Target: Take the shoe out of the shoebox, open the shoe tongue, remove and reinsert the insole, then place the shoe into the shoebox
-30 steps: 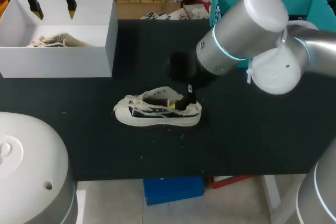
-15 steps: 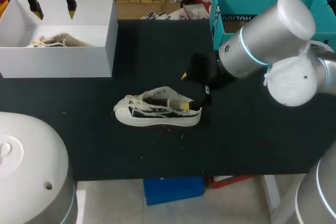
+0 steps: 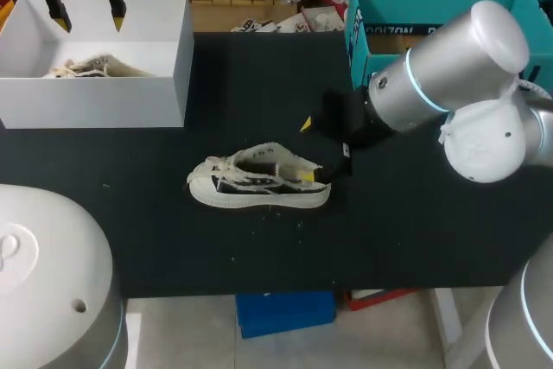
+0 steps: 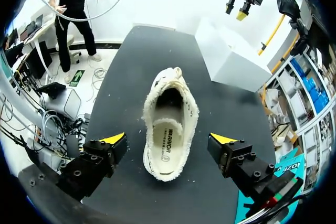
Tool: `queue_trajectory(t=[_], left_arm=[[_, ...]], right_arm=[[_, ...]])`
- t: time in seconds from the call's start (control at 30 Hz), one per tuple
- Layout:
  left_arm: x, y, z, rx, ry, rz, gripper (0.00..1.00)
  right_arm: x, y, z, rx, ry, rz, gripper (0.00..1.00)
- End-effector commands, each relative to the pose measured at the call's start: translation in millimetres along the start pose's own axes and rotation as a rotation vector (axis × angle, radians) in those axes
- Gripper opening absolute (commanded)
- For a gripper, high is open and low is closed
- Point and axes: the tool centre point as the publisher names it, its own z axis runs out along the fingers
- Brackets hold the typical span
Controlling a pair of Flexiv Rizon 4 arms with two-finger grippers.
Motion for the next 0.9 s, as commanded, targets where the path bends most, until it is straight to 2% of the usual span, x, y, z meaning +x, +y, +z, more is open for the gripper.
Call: queue_trajectory(t=[0.03,0.87,0.9], left_arm=[[0.1,0.1,-0.3,-0.002,-0.002,-0.001,1.0],[0.1,0.1,-0.3,-0.002,-0.002,-0.001,1.0],[0.1,0.1,-0.3,-0.002,-0.002,-0.001,1.0]], right_arm=[[0.6,-0.2,0.7,0.0,-0.001,0.0,1.0],[0.6,-0.2,0.7,0.0,-0.001,0.0,1.0],[2.8,-0.4,1.4,-0.018,0.006,-0.003,1.0]])
